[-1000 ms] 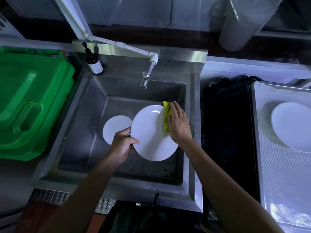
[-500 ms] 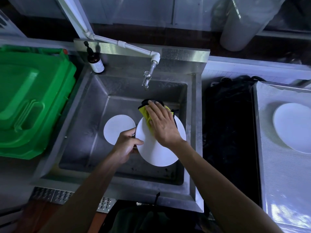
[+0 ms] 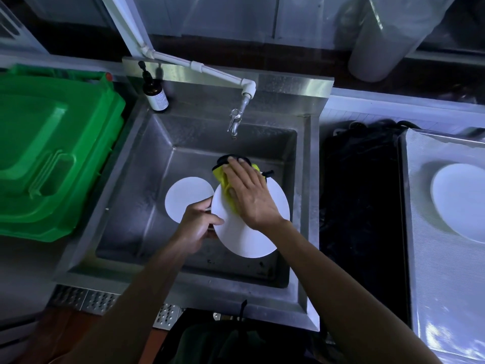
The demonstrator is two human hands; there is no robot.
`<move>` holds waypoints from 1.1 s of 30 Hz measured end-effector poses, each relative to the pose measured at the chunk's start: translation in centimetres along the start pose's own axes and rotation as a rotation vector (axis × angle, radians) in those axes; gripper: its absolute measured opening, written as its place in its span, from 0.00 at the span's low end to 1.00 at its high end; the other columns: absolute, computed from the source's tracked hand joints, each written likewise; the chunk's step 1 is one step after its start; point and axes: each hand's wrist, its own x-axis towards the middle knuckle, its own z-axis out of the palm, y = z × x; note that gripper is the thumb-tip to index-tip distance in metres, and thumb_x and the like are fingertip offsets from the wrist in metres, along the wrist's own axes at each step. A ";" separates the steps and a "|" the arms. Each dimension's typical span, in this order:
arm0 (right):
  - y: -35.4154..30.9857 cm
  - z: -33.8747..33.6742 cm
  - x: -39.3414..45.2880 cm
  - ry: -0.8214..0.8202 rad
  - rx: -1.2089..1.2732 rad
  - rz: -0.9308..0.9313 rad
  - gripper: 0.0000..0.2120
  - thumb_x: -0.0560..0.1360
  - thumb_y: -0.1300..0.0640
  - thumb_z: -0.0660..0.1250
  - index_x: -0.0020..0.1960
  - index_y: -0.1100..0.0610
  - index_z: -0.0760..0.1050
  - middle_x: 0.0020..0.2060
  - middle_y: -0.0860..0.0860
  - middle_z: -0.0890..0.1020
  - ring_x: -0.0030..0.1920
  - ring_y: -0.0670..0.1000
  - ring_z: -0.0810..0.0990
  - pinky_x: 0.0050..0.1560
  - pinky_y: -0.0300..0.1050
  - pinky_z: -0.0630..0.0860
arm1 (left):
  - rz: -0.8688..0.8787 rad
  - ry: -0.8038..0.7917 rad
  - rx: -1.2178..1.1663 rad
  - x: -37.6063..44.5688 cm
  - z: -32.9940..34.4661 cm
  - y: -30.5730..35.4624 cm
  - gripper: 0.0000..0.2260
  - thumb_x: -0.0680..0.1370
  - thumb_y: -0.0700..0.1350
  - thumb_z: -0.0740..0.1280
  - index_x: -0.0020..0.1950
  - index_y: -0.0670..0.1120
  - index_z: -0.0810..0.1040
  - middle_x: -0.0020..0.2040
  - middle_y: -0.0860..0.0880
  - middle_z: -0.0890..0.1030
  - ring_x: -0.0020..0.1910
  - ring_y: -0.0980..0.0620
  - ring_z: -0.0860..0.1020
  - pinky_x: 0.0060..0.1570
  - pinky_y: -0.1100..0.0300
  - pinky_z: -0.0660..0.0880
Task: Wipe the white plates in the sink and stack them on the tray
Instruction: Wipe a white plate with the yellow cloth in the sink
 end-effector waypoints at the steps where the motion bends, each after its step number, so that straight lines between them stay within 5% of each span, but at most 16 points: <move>1: 0.5 0.0 0.2 0.008 0.011 0.064 0.24 0.85 0.53 0.52 0.80 0.56 0.59 0.81 0.52 0.58 0.81 0.56 0.53 0.78 0.59 0.53 | -0.001 0.008 -0.016 -0.1 0.0 -0.1 0.23 0.63 0.35 0.68 0.54 0.52 0.86 0.49 0.43 0.86 0.43 0.43 0.85 0.39 0.51 0.80; 6: 3.4 0.3 -0.3 0.005 -0.021 0.280 0.25 0.86 0.50 0.47 0.82 0.53 0.51 0.82 0.49 0.51 0.81 0.52 0.47 0.80 0.57 0.49 | 0.026 0.081 -0.103 -0.3 0.2 -0.2 0.24 0.63 0.34 0.68 0.54 0.53 0.87 0.51 0.46 0.86 0.44 0.42 0.85 0.39 0.49 0.80; 16: 4.0 1.2 -3.0 0.001 0.011 0.432 0.26 0.87 0.51 0.45 0.83 0.53 0.44 0.82 0.49 0.43 0.81 0.50 0.38 0.80 0.52 0.39 | 0.057 0.208 -0.235 -0.3 1.8 -0.4 0.26 0.65 0.34 0.67 0.62 0.46 0.83 0.57 0.43 0.84 0.51 0.41 0.82 0.44 0.41 0.82; 26: 0.6 2.9 -5.1 -0.014 0.127 0.490 0.25 0.86 0.54 0.49 0.82 0.55 0.51 0.82 0.51 0.48 0.82 0.53 0.43 0.80 0.56 0.46 | 0.044 0.259 -0.370 0.4 2.9 0.1 0.23 0.64 0.35 0.69 0.56 0.50 0.85 0.55 0.48 0.86 0.51 0.45 0.83 0.41 0.49 0.82; 33: -3.0 3.1 -4.9 -0.040 0.232 0.416 0.25 0.86 0.55 0.51 0.82 0.56 0.52 0.82 0.52 0.47 0.82 0.53 0.43 0.80 0.55 0.48 | 0.050 0.254 -0.404 0.7 3.2 0.1 0.17 0.75 0.33 0.67 0.58 0.49 0.85 0.53 0.45 0.86 0.44 0.47 0.84 0.34 0.56 0.79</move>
